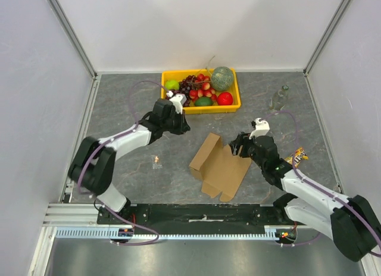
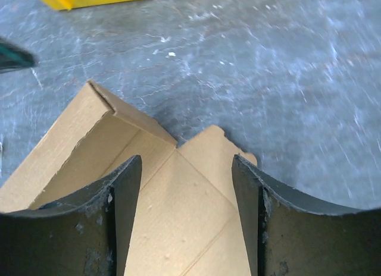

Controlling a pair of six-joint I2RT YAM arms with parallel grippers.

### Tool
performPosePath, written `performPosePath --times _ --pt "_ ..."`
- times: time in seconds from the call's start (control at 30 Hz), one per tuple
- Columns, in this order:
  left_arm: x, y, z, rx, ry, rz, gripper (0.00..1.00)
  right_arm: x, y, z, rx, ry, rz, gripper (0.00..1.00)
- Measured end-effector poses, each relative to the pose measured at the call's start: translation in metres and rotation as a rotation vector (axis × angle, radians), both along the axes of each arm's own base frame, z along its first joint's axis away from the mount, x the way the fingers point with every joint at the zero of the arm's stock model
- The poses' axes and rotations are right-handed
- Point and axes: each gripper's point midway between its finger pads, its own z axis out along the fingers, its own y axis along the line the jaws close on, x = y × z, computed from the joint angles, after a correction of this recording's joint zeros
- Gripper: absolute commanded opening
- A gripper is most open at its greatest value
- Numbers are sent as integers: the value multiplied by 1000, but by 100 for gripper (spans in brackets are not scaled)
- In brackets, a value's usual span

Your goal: Fold the paper box

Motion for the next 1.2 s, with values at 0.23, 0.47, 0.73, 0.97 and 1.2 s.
performPosePath --times 0.23,0.47,0.73,0.97,1.2 --pt "-40 -28 100 -29 -266 -24 16 -23 -23 -5 97 214 -205 73" --pt "-110 -73 92 106 -331 -173 34 -43 -40 -10 135 295 -301 75" --pt "-122 -84 45 393 -348 -180 52 -47 -54 18 191 258 -366 77" --pt "-118 -94 31 548 -384 -165 54 -47 -62 30 207 230 -392 78" --pt "-106 -82 19 708 -423 -120 53 -48 -67 26 190 242 -407 79"
